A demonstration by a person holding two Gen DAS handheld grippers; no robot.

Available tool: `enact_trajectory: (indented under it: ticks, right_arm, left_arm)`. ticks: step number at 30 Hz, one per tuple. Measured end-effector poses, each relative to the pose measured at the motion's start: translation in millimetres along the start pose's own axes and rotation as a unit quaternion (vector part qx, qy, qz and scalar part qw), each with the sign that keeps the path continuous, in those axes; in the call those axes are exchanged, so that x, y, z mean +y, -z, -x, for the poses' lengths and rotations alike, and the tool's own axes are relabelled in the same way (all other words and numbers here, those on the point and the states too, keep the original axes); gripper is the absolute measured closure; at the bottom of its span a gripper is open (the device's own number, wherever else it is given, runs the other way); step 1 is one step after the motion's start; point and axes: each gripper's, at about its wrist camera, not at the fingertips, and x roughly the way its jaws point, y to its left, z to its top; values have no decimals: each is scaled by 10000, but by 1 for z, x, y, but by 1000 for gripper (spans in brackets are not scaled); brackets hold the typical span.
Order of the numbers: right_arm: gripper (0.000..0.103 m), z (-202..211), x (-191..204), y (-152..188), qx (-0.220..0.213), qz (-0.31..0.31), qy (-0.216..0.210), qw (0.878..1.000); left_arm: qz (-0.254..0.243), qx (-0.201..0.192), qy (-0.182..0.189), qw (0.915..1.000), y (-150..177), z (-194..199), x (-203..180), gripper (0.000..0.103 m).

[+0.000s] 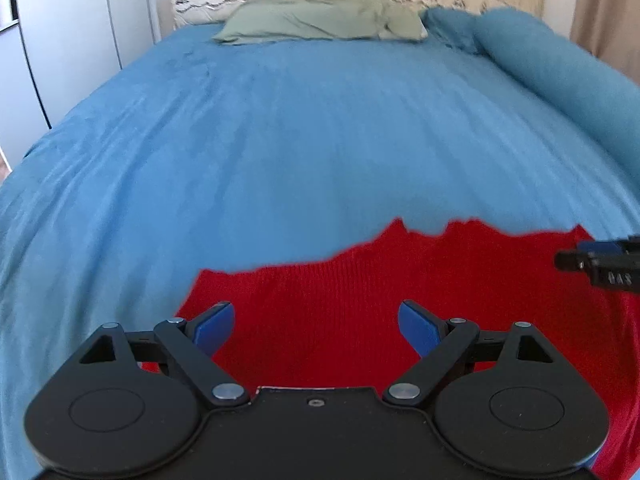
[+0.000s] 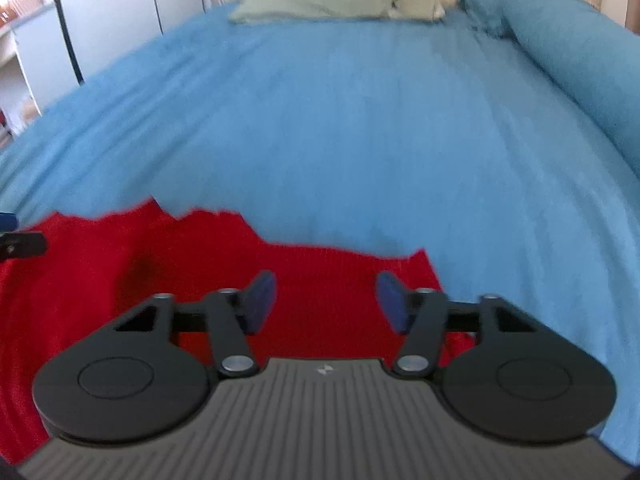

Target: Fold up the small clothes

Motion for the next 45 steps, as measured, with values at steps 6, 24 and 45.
enact_trajectory:
  ticks: [6,24,45]
  right_arm:
    - [80,-17,6,13,58,461,270,9986]
    - [14,37,-16,31,-770,-225,47,9968]
    - [10,91,-28,66,-338,-131,74,9993]
  left_arm:
    - [1,130,-50,9999,7,-6,9,11]
    - [637,-95,8,9979,27,31,33,11]
    - [482,231,-720,9960,52,59,16,6]
